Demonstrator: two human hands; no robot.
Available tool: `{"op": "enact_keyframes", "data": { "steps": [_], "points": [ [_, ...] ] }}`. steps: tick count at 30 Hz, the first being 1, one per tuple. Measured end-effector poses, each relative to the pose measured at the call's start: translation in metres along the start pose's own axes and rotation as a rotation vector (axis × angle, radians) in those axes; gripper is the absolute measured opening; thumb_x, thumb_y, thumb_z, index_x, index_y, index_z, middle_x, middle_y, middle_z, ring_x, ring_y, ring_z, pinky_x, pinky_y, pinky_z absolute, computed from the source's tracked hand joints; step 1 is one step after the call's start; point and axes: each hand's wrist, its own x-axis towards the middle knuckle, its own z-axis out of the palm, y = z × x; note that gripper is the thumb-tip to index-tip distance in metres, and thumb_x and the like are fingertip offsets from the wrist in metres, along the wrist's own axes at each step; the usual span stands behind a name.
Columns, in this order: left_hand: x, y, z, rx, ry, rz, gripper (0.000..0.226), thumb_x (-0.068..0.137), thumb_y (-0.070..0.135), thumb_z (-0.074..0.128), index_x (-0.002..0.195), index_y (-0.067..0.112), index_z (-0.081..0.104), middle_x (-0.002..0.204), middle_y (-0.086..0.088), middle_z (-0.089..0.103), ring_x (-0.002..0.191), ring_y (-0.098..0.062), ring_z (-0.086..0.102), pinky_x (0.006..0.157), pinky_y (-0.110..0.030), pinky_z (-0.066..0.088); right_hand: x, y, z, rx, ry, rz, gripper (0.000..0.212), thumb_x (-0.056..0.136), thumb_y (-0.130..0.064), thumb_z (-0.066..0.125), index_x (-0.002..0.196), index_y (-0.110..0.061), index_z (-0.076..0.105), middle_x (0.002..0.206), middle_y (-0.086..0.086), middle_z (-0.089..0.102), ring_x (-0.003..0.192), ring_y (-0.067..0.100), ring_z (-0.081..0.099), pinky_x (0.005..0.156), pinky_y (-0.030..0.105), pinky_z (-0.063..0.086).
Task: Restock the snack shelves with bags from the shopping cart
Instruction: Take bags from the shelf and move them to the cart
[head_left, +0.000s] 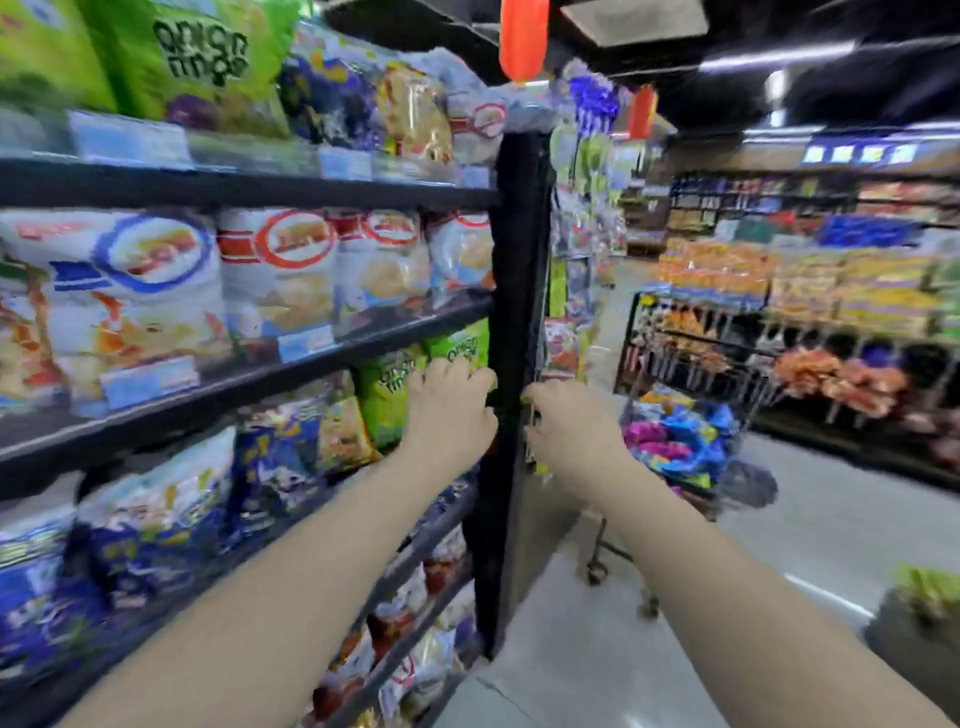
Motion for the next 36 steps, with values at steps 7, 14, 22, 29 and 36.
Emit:
{"op": "enact_keyframes", "data": {
  "steps": [7,14,22,29,36],
  "points": [
    [0.048,0.156,0.109,-0.132,-0.147,0.163,0.032,0.087,0.035,0.053,0.116,0.023,0.059,0.111,-0.001,0.057,0.110,-0.028,0.049,0.088,-0.042,0.037,-0.046,0.172,0.041,0.009,-0.059,0.221,0.019,0.082,-0.021,0.058,0.100,-0.017,0.059,0.100,0.006,0.061,0.101,0.031,0.055,0.075,0.040,0.045],
    [0.110,0.257,0.195,-0.234,-0.235,0.283,0.033,0.088,0.032,0.053,0.120,0.022,0.056,0.118,-0.003,0.056,0.116,-0.029,0.046,0.098,-0.044,0.034,-0.061,0.293,0.091,-0.071,-0.110,0.403,0.029,0.083,-0.021,0.059,0.111,-0.017,0.059,0.108,0.005,0.062,0.103,0.031,0.055,0.080,0.039,0.045],
    [0.194,0.354,0.312,-0.344,-0.304,0.479,0.033,0.085,0.041,0.056,0.114,0.023,0.059,0.111,-0.001,0.059,0.111,-0.027,0.049,0.092,-0.041,0.036,-0.039,0.420,0.149,-0.072,-0.189,0.611,0.033,0.084,-0.022,0.058,0.117,-0.022,0.056,0.126,0.000,0.058,0.116,0.028,0.053,0.089,0.041,0.047],
    [0.259,0.440,0.414,-0.420,-0.471,0.609,0.032,0.089,0.034,0.054,0.120,0.025,0.057,0.120,-0.002,0.056,0.118,-0.029,0.044,0.097,-0.043,0.033,-0.030,0.521,0.205,-0.072,-0.304,0.817,0.037,0.090,-0.022,0.056,0.127,-0.020,0.051,0.128,0.005,0.056,0.118,0.030,0.049,0.092,0.039,0.041],
    [0.288,0.530,0.499,-0.408,-0.651,0.649,0.037,0.090,0.033,0.053,0.127,0.029,0.054,0.124,-0.002,0.054,0.121,-0.027,0.043,0.097,-0.040,0.034,-0.056,0.624,0.258,-0.050,-0.438,0.912,0.037,0.093,-0.020,0.053,0.130,-0.020,0.049,0.129,0.003,0.053,0.122,0.028,0.044,0.096,0.035,0.032]
  ]
}}
